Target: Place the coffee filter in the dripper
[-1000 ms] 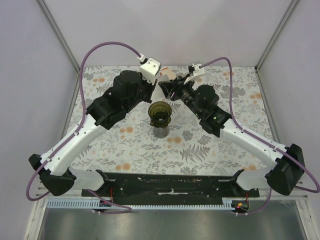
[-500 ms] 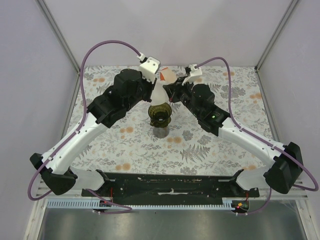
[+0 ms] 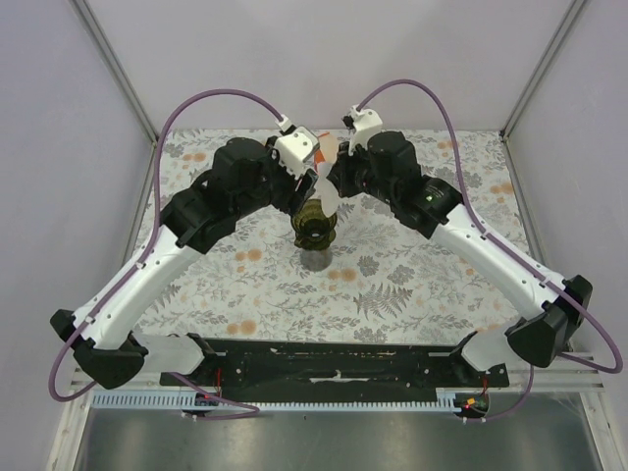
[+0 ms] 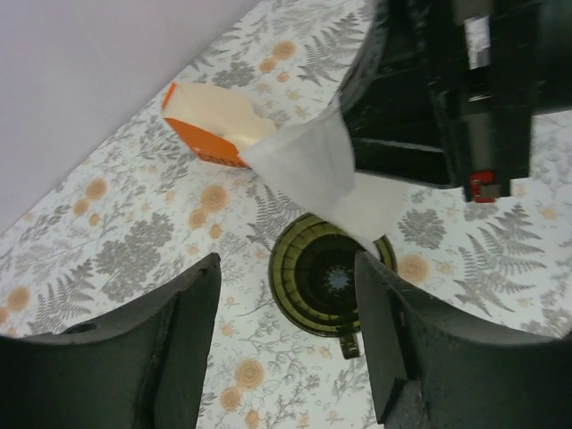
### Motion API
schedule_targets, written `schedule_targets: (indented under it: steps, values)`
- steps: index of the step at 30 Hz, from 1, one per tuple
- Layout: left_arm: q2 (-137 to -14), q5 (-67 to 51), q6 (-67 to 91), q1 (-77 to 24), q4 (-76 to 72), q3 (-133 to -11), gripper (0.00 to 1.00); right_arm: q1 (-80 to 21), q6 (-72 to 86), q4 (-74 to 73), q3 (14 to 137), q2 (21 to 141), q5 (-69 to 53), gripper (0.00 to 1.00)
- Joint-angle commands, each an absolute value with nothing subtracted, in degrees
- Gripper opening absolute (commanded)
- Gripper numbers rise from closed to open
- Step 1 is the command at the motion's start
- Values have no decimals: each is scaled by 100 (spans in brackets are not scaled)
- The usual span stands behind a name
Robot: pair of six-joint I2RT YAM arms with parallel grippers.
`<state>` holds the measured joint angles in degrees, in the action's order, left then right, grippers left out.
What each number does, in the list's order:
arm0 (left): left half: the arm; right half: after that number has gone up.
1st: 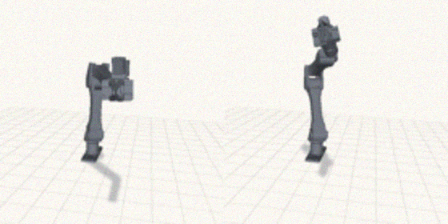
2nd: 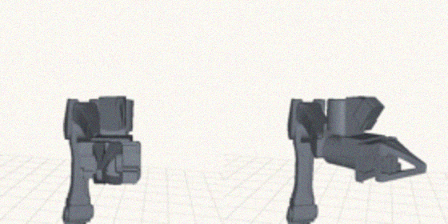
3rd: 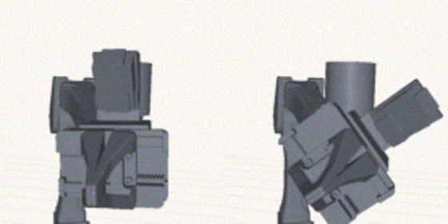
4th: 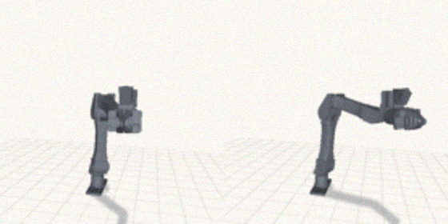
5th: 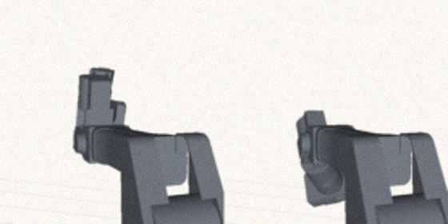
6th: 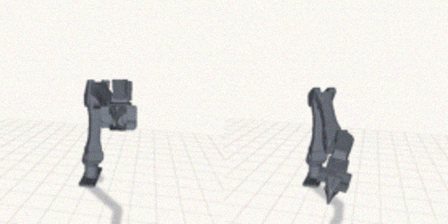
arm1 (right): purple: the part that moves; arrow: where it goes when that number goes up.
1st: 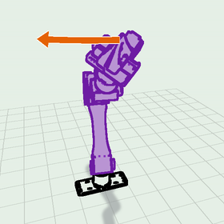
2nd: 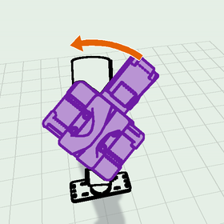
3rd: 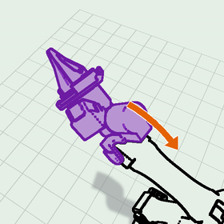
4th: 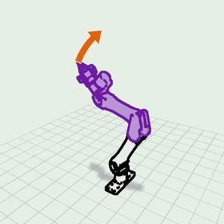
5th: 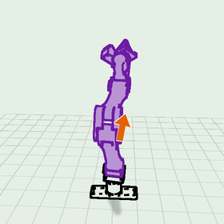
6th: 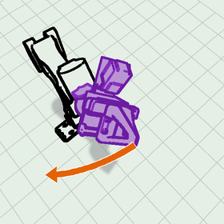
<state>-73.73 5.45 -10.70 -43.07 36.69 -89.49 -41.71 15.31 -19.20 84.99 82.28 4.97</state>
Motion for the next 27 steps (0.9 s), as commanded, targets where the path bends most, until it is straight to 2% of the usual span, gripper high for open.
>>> schedule_targets:
  steps: [1, 5, 9, 14, 18, 23, 27]
  values:
    - [-7189, -465, -1205, -4289, 4192, -9474, 70, -4184, 1283, -3356, 9140, 8463, -473, 0]
    - [-7259, -1001, -731, -3772, 4420, -9755, 74, -4192, 1248, -4024, 9798, 8946, -1036, 0]
    - [-7391, -1335, -334, -3095, 4649, -9809, 70, -4201, 1134, -4569, 10282, 9359, -1301, 0]
    - [-7295, -1660, -185, -3059, 4658, -9326, 69, -4192, 1142, -4781, 10590, 9764, -1169, 0]
    - [-7374, -1872, -70, -3094, 4667, -8904, 78, -4192, 1195, -4939, 10872, 10080, -1134, 0]
    - [-7646, -995, -219, -3146, 4720, -8842, 81, -4192, 1195, -4975, 10846, 10169, -1108, 0]
    - [-7875, -861, -352, -3146, 4711, -8895, 72, -4184, 1143, -4992, 10854, 10222, -1099, 0]
